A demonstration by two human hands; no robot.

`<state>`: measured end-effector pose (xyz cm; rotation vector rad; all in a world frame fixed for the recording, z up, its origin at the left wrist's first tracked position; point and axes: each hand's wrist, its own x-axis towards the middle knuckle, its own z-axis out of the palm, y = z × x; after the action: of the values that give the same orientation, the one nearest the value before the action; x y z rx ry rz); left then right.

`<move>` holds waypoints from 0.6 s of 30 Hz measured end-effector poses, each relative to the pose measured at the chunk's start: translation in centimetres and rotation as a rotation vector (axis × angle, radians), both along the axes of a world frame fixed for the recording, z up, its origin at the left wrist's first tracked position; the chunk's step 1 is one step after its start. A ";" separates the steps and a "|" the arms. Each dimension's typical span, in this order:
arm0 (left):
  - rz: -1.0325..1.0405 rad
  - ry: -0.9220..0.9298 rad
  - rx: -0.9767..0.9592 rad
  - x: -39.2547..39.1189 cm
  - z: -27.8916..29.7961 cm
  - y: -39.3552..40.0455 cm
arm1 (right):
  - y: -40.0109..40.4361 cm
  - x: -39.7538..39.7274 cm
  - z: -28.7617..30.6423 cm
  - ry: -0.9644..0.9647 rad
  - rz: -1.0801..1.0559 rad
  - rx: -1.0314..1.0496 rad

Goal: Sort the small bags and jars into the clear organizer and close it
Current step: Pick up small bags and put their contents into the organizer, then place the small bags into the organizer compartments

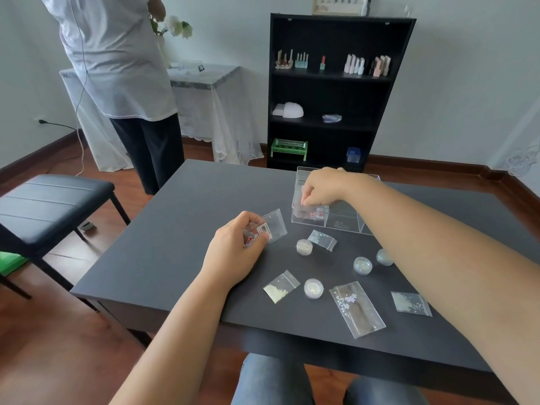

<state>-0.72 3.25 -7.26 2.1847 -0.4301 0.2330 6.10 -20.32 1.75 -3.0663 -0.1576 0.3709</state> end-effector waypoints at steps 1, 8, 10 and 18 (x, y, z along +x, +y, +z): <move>0.001 0.000 -0.010 0.0 0.0 0.0 | -0.1 -0.4 0.6 -0.042 -0.005 0.021; 0.036 0.028 -0.134 0.0 0.1 0.2 | -1.5 -11.1 2.3 -0.119 0.044 0.388; 0.067 0.050 -0.176 0.1 0.1 0.1 | -2.0 -14.5 1.4 0.056 0.026 0.389; 0.061 0.078 -0.501 0.2 2.6 -3.7 | -3.5 -18.6 -3.2 0.063 0.013 0.180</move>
<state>-0.50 -0.46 -4.67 1.7093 -0.2296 0.2569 -12.52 -23.78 -1.43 -2.8744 -0.1965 0.4281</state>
